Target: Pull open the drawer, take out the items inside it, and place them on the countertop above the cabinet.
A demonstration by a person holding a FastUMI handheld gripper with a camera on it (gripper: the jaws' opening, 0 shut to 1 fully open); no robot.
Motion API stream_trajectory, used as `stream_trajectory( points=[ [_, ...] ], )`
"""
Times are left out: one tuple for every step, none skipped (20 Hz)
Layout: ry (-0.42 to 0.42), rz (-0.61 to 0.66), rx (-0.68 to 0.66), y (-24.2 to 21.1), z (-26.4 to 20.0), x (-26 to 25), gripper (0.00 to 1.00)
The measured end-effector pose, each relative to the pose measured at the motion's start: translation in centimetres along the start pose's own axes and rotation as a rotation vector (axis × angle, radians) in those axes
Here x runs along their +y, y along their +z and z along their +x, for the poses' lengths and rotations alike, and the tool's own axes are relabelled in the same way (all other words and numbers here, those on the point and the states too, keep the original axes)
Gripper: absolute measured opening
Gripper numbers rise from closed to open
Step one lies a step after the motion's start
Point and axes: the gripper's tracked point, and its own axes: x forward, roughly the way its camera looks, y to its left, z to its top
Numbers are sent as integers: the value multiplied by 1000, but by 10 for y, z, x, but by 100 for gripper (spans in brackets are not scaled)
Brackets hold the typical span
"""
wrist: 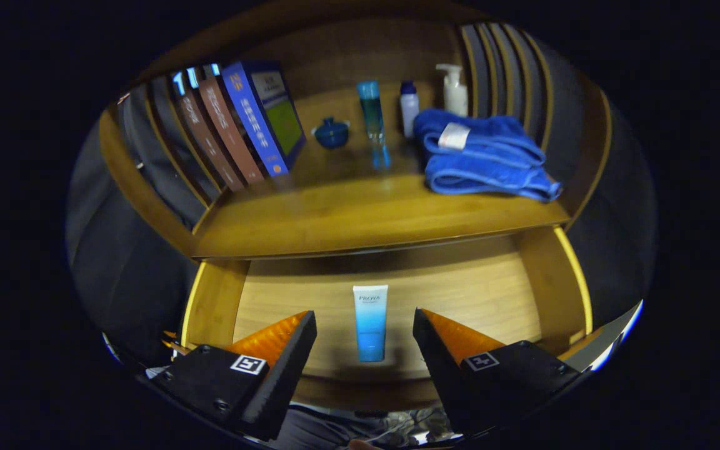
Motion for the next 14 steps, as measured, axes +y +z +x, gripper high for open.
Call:
stream_trajectory(
  points=[
    [-2,4,50,-3,13,-2,96],
    [-9,5,93,-6,24,-4,95],
    [-21,4,130,-10,36,-6,95],
    [-28,9,165,-14,45,-9,95],
    [-34,16,207,-22,56,-8,95],
    [-38,15,249,-28,63,-9,95],
    [-40,14,276,-33,73,-8,95],
    [-43,12,299,-35,79,-7,95],
    [-48,17,315,-38,88,-5,93],
    [-70,20,346,-43,96,-5,90],
    [-83,25,378,-47,103,-3,88],
    [-95,27,369,-41,103,-1,85],
    [-85,33,384,-43,106,4,84],
    [-82,34,390,-39,106,2,69]
  ],
)
